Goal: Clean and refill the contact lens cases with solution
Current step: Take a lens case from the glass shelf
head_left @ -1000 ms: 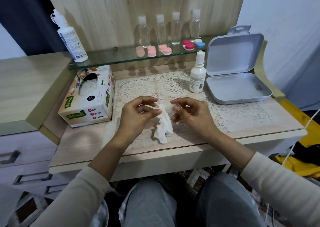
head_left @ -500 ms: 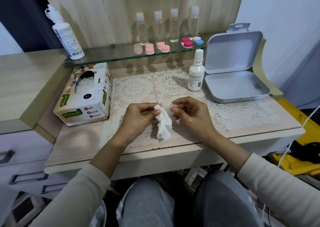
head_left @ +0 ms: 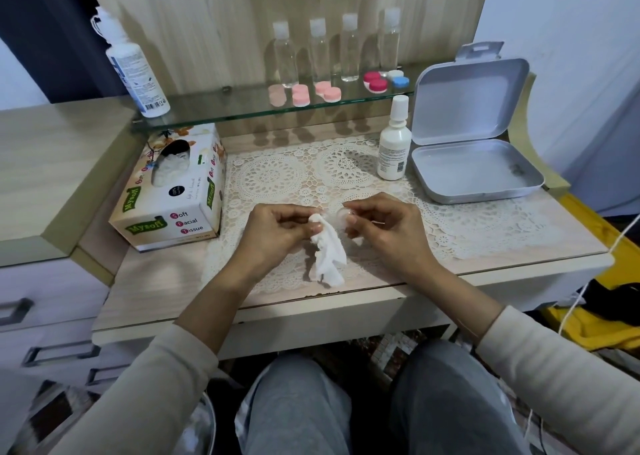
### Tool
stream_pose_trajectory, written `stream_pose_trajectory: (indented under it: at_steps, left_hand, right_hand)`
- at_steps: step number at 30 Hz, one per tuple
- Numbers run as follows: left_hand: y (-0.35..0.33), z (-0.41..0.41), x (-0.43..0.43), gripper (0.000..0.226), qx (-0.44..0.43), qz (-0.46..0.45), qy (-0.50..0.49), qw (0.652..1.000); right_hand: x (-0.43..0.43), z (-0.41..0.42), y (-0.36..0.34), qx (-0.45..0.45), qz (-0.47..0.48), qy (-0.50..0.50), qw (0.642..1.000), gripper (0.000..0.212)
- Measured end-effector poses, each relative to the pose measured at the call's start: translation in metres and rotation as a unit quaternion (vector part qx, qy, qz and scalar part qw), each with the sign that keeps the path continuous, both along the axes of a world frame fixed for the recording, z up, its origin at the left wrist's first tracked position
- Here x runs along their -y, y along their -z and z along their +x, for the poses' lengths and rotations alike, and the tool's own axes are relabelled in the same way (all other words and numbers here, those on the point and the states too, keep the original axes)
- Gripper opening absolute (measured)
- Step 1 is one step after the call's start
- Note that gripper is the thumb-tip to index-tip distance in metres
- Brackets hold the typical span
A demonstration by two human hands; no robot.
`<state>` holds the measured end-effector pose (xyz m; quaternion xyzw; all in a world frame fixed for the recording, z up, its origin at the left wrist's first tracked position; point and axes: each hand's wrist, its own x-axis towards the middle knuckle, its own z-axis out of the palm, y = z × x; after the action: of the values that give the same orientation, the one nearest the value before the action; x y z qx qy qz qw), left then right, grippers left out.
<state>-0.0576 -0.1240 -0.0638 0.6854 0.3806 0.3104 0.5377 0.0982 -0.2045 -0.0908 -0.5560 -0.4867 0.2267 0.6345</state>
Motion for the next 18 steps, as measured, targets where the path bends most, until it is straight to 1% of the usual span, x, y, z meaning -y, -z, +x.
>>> stream_pose_trajectory:
  at_steps: [2,6,9,11,13,18]
  left_hand:
    - [-0.0002,0.0003,0.0016,0.021,0.003,-0.001,-0.006,1.000]
    - [0.0001,0.0055,0.0058,0.018,0.025,-0.001,-0.039,0.999]
    - [-0.0008,0.0058,0.0048,0.012,0.036,-0.017,-0.033,0.999]
    - [-0.0008,0.0027,0.0017,0.006,0.030,-0.020,-0.016,0.999]
    - [-0.0007,-0.0007,-0.0004,0.012,0.027,-0.033,0.003,0.999]
    - [-0.0008,-0.0032,0.0006,0.032,0.035,-0.038,0.030,0.998]
  right_hand:
    - [0.0001,-0.0001,-0.0001,0.003,0.001,0.001,1.000,0.024]
    - [-0.0003,0.0013,0.0019,0.043,0.005,0.007,0.999,0.022]
    - [-0.0007,0.0016,0.0017,0.034,0.005,0.014,0.999,0.025]
    - [-0.0006,0.0008,0.0009,0.010,0.005,0.009,1.000,0.026]
    - [-0.0008,0.0009,0.0011,-0.012,0.006,0.001,1.000,0.024]
    - [0.0005,-0.0004,-0.0009,-0.019,-0.007,-0.003,1.000,0.020]
